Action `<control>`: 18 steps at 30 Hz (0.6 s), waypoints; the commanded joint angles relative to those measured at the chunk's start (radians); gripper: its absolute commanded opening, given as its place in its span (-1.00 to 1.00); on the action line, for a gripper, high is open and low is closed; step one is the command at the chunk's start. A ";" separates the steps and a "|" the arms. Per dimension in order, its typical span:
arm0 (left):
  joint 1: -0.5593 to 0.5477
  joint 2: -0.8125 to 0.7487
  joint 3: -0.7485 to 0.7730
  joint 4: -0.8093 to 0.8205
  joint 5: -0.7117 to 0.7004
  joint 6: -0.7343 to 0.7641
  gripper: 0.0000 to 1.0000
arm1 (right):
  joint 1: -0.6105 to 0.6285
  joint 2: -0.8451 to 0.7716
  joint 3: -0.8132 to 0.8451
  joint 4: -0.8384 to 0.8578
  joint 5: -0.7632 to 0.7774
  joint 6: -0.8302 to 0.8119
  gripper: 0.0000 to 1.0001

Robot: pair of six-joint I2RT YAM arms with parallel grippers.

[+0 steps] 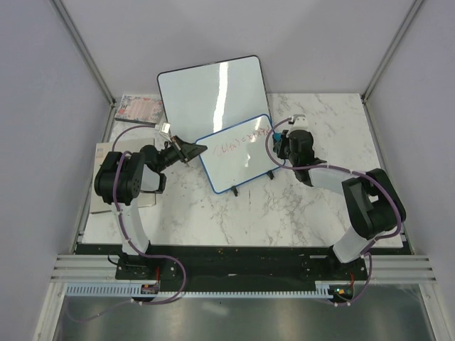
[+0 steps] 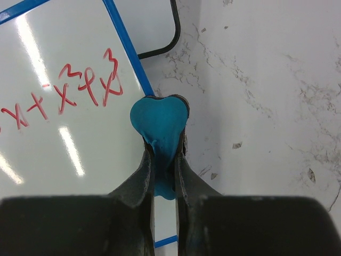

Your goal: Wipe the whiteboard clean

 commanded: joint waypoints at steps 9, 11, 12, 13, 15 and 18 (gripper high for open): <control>-0.007 0.045 -0.013 0.070 0.142 0.083 -0.97 | 0.029 -0.027 0.006 0.057 0.005 -0.042 -1.00; -0.005 0.047 -0.016 0.076 0.143 0.082 -0.96 | 0.029 -0.050 -0.003 0.061 0.008 -0.048 -1.00; -0.007 0.047 -0.016 0.080 0.145 0.082 -0.96 | 0.029 -0.055 -0.006 0.071 0.010 -0.051 -1.00; -0.007 0.047 -0.017 0.083 0.146 0.082 -0.96 | 0.030 -0.060 -0.003 0.074 0.010 -0.051 -1.00; -0.007 0.045 -0.019 0.091 0.149 0.077 -0.96 | 0.030 -0.055 0.009 0.081 0.005 -0.048 -1.00; -0.007 0.043 -0.020 0.100 0.154 0.076 -0.96 | 0.032 -0.017 0.049 0.068 -0.019 -0.048 -1.00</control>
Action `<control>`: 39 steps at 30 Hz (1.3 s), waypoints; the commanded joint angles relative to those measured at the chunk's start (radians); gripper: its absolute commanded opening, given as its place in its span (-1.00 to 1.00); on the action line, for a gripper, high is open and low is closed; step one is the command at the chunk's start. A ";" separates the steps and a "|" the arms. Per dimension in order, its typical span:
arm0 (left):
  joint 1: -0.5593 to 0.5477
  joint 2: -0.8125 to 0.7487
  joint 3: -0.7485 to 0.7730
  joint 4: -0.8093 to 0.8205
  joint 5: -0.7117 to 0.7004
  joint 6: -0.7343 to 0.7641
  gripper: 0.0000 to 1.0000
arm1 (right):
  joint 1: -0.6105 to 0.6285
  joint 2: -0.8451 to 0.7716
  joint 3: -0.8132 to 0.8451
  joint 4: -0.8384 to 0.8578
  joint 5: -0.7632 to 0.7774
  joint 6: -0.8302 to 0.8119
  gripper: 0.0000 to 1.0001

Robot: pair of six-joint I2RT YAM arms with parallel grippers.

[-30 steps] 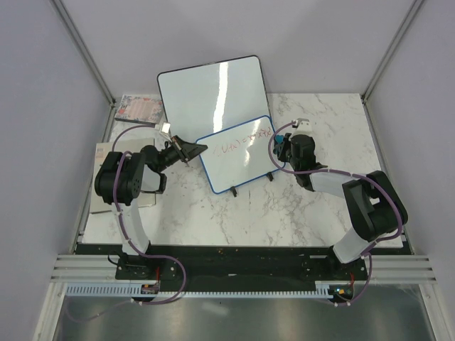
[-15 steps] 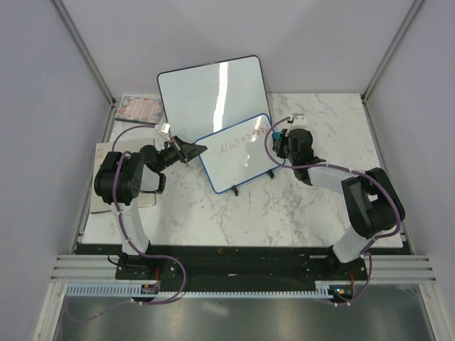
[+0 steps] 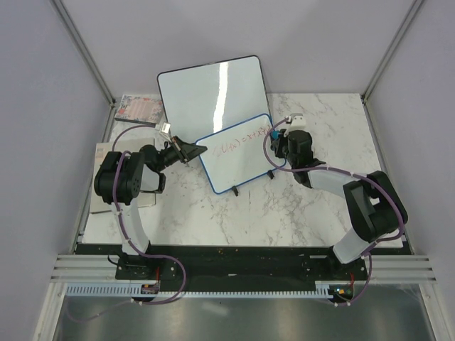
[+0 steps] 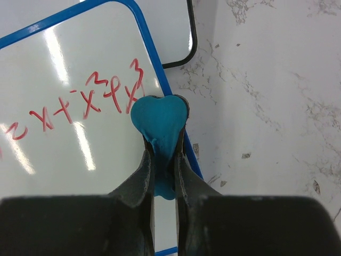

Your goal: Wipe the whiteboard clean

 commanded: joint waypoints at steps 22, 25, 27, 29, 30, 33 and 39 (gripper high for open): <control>-0.014 0.038 -0.028 0.155 0.151 0.062 -0.97 | 0.007 0.180 0.284 -0.094 -0.103 -0.057 -1.00; -0.014 0.038 -0.028 0.155 0.154 0.062 -0.96 | 0.011 0.193 0.283 -0.114 -0.120 -0.051 -1.00; -0.014 0.038 -0.026 0.157 0.156 0.060 -0.97 | 0.014 0.190 0.246 -0.091 -0.131 -0.047 -1.00; -0.014 0.038 -0.026 0.158 0.157 0.058 -0.97 | 0.024 0.184 0.217 -0.069 -0.128 -0.044 -1.00; -0.014 0.038 -0.025 0.160 0.159 0.057 -0.97 | 0.027 0.184 0.191 -0.052 -0.131 -0.042 -1.00; -0.012 0.040 -0.023 0.161 0.159 0.055 -0.96 | 0.042 0.185 0.144 -0.017 -0.151 -0.041 -1.00; -0.020 0.041 -0.020 0.164 0.160 0.054 -0.96 | 0.102 0.190 0.090 0.040 -0.165 -0.061 -1.00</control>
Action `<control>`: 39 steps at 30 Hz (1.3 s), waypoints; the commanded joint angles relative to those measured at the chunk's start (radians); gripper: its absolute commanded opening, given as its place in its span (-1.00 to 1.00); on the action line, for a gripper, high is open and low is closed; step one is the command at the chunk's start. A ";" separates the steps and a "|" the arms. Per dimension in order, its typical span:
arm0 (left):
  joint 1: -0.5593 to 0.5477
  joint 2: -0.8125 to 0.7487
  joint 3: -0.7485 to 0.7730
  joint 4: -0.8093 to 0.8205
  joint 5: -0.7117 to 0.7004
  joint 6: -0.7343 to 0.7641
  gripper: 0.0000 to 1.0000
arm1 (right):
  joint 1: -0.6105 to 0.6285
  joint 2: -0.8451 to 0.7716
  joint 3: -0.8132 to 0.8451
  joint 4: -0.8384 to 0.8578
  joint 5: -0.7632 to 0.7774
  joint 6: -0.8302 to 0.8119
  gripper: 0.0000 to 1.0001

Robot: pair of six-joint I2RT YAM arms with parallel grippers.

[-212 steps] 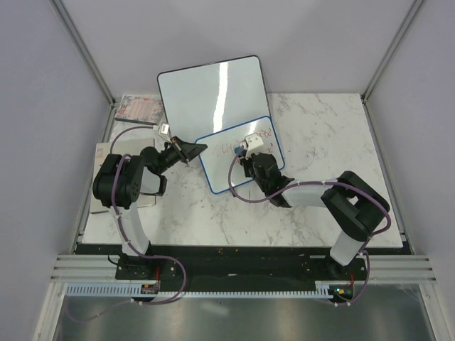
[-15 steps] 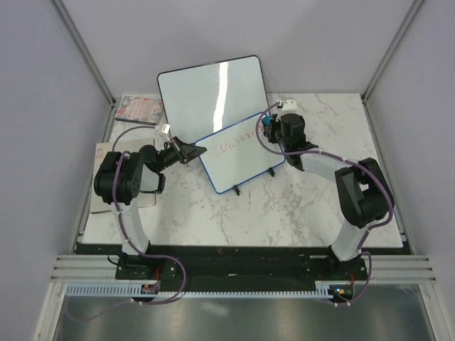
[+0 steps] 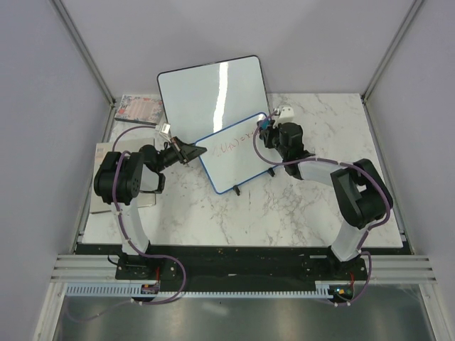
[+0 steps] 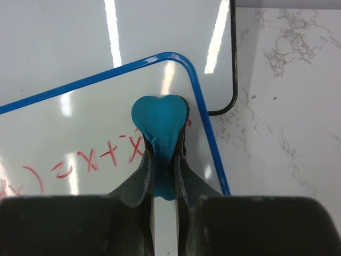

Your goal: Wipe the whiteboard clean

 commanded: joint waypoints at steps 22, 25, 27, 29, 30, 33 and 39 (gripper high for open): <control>-0.031 0.043 -0.014 0.202 0.153 0.050 -0.96 | 0.342 0.114 0.057 -0.185 -0.155 0.043 -1.00; -0.032 0.044 -0.020 0.212 0.147 0.047 -0.96 | 0.365 0.110 0.050 -0.191 -0.133 0.052 -1.00; -0.032 0.047 -0.020 0.223 0.147 0.040 -0.96 | 0.383 0.114 0.051 -0.189 -0.121 0.055 -1.00; -0.031 0.049 -0.020 0.226 0.147 0.038 -0.96 | 0.394 0.124 0.073 -0.211 -0.075 0.050 -1.00; -0.032 0.050 -0.018 0.226 0.150 0.035 -0.96 | 0.398 0.127 0.082 -0.220 -0.060 0.053 -1.00; -0.032 0.050 -0.021 0.234 0.150 0.033 -0.96 | 0.399 0.130 0.100 -0.254 0.037 0.061 -1.00; -0.032 0.046 -0.021 0.236 0.153 0.033 -0.96 | 0.392 0.121 0.137 -0.329 0.252 0.037 -1.00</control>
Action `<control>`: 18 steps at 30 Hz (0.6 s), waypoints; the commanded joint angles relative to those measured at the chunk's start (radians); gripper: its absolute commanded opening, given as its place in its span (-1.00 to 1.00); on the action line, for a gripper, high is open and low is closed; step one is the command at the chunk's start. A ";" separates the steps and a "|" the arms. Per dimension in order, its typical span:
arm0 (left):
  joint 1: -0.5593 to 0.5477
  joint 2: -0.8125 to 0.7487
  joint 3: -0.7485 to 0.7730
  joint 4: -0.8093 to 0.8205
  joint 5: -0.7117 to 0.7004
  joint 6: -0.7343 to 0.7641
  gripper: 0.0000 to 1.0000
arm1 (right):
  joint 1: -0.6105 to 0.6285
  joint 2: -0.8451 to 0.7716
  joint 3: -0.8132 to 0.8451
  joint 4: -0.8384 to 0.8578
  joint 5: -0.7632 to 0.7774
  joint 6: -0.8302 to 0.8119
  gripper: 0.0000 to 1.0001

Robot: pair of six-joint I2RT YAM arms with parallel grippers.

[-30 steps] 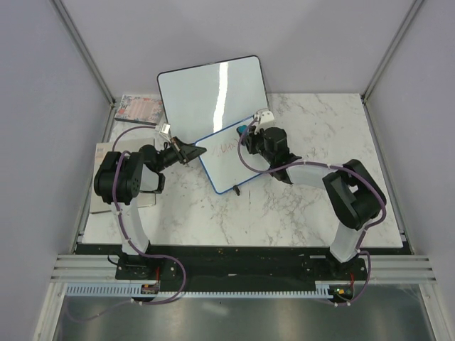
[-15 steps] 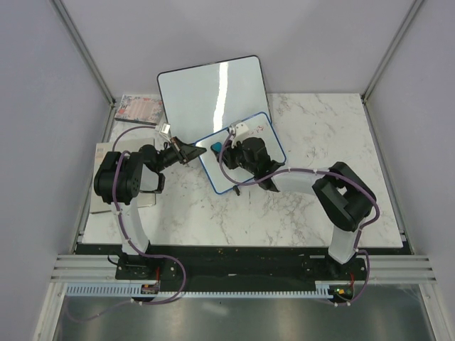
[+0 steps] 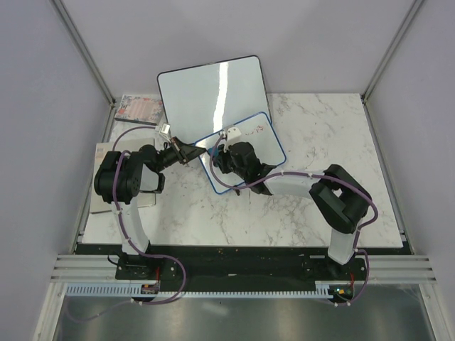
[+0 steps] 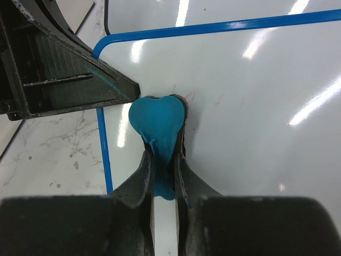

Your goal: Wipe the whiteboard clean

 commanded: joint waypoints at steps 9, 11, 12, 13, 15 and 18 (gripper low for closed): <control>-0.039 0.034 -0.025 0.242 0.152 0.042 -0.97 | -0.106 0.053 0.047 -0.220 0.182 -0.015 -1.00; -0.042 0.035 -0.022 0.242 0.154 0.041 -0.96 | -0.132 0.059 0.056 -0.223 0.176 -0.018 -1.00; -0.044 0.035 -0.020 0.244 0.155 0.041 -0.96 | -0.140 0.059 0.061 -0.223 0.179 -0.020 -1.00; -0.044 0.034 -0.022 0.244 0.155 0.042 -0.96 | -0.148 0.060 0.061 -0.223 0.182 -0.021 -1.00; -0.044 0.032 -0.022 0.244 0.155 0.042 -0.96 | -0.174 0.060 0.064 -0.229 0.184 -0.021 -1.00; -0.045 0.034 -0.022 0.245 0.157 0.042 -0.96 | -0.207 0.060 0.064 -0.234 0.191 -0.021 -1.00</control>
